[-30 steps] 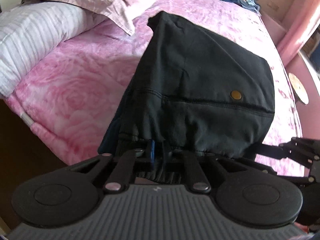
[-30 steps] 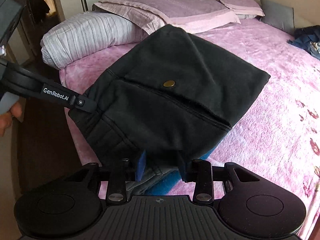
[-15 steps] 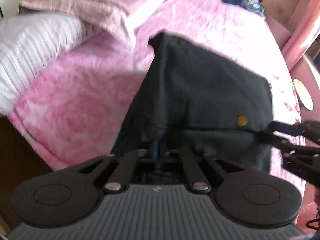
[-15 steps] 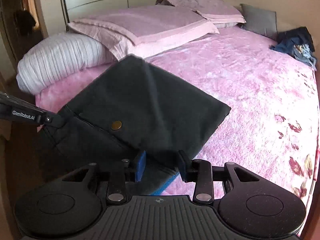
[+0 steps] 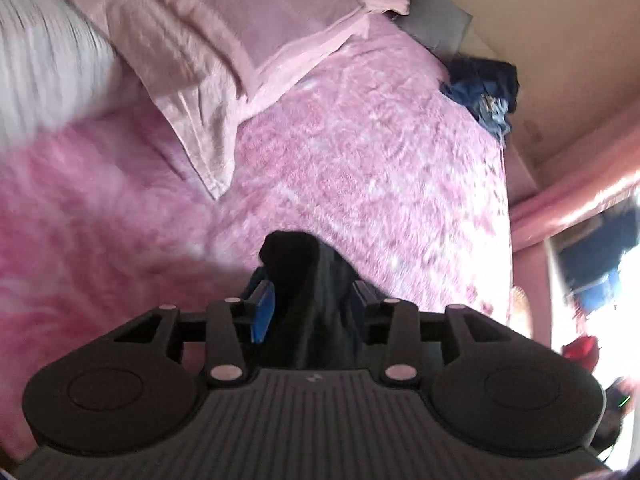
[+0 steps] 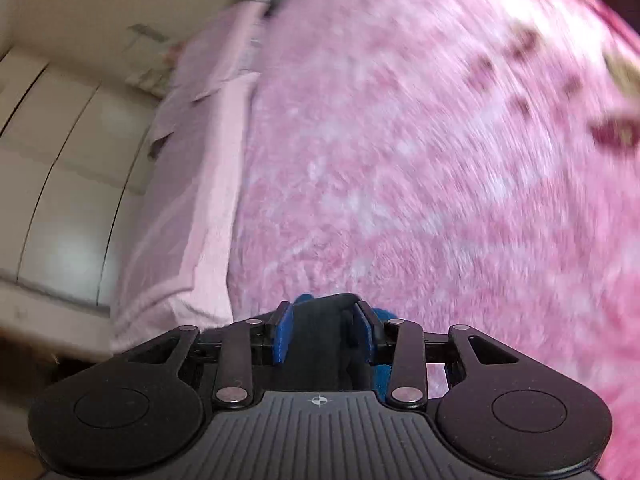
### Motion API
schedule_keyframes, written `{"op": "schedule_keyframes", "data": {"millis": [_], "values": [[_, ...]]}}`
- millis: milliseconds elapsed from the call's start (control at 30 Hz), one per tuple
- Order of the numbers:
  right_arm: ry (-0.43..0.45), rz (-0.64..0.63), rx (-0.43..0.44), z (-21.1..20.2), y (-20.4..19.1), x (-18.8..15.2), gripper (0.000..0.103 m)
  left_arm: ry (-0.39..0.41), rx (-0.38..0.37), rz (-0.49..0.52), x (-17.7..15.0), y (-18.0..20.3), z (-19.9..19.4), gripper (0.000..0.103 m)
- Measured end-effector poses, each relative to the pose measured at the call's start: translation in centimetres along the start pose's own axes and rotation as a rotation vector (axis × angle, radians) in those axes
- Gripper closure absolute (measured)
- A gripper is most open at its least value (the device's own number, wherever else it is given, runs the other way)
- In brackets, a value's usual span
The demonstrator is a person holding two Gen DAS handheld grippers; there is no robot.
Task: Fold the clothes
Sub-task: 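Lower the trousers onto the blue folded garment with both grippers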
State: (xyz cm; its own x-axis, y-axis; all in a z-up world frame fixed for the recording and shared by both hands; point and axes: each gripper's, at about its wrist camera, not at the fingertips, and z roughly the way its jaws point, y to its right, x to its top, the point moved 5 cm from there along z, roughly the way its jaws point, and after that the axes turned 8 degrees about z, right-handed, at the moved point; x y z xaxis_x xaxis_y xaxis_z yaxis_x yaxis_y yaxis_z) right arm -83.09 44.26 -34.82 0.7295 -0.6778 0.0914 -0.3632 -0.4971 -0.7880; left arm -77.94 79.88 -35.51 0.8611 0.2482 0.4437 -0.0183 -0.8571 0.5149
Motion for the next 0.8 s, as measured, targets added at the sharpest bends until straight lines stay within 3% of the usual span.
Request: {"op": "schedule_keyframes", "data": {"millis": [67,100,133,167,333,467,567,700,800], "values": [[-0.02,0.055,0.021,0.8,0.6,0.3,0.067,-0.022,-0.046,-0.047,0.9,-0.8,1.8,0.077],[-0.021,0.055,0.015,0.7,1.0,0.3,0.084,-0.024,-0.052,-0.041,0.8,-0.9,2.3,0.083],[-0.022,0.055,0.01,0.6,1.4,0.3,0.084,-0.025,-0.055,-0.028,0.5,-0.8,2.5,0.094],[-0.014,0.054,0.016,0.5,1.6,0.3,0.086,-0.012,-0.065,-0.022,0.2,-1.0,2.5,0.097],[0.033,0.009,-0.004,0.3,2.7,0.1,0.092,0.064,-0.136,0.01,-0.4,-2.3,2.2,0.098],[0.051,0.029,-0.03,1.7,3.7,-0.3,0.092,0.065,-0.04,0.1,-0.9,-1.8,3.2,0.094],[0.024,-0.09,-0.056,1.1,1.9,0.0,0.088,0.082,0.064,0.19,-0.7,0.0,1.9,0.085],[0.053,-0.323,-0.109,-2.2,-1.5,-0.9,0.084,0.155,0.182,0.17,-1.3,1.5,-2.9,0.085],[0.057,-0.498,-0.111,-4.6,-3.5,-3.0,0.084,0.143,0.08,0.11,-4.5,3.3,-5.9,0.086]]}}
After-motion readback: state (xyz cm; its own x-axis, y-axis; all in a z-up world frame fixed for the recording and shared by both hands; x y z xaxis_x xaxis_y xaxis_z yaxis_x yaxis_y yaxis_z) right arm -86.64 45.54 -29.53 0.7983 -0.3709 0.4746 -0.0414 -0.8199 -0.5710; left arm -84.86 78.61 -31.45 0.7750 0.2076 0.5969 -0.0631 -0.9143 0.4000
